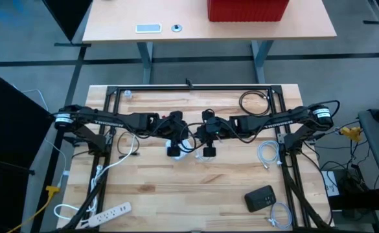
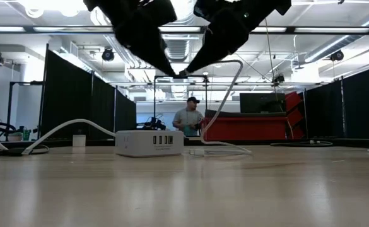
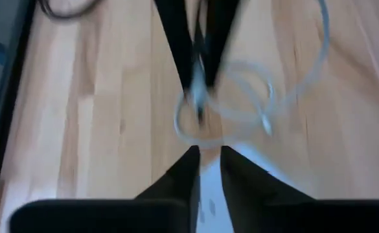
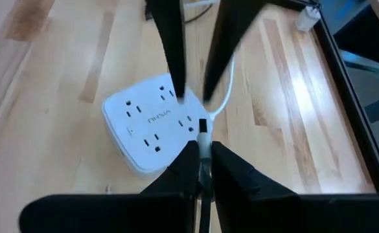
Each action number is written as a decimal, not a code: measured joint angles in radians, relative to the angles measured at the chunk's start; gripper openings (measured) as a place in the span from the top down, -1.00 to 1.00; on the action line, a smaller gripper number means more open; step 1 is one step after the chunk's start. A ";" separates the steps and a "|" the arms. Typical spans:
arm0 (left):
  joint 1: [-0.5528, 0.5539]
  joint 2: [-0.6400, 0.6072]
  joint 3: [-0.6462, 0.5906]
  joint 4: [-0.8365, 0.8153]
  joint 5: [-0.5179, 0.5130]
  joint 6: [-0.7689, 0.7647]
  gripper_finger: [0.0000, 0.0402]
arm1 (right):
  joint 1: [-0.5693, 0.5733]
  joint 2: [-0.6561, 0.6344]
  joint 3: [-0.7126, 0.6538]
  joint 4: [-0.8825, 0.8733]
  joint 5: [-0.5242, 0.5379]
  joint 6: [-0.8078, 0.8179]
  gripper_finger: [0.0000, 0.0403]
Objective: Insert USB
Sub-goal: Insert the white USB cable into the top white outlet extension
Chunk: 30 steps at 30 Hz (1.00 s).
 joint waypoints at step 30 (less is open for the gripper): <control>0.150 -0.005 -0.431 0.159 0.076 -0.192 0.49 | 0.137 0.303 -0.117 0.355 -0.106 0.241 0.93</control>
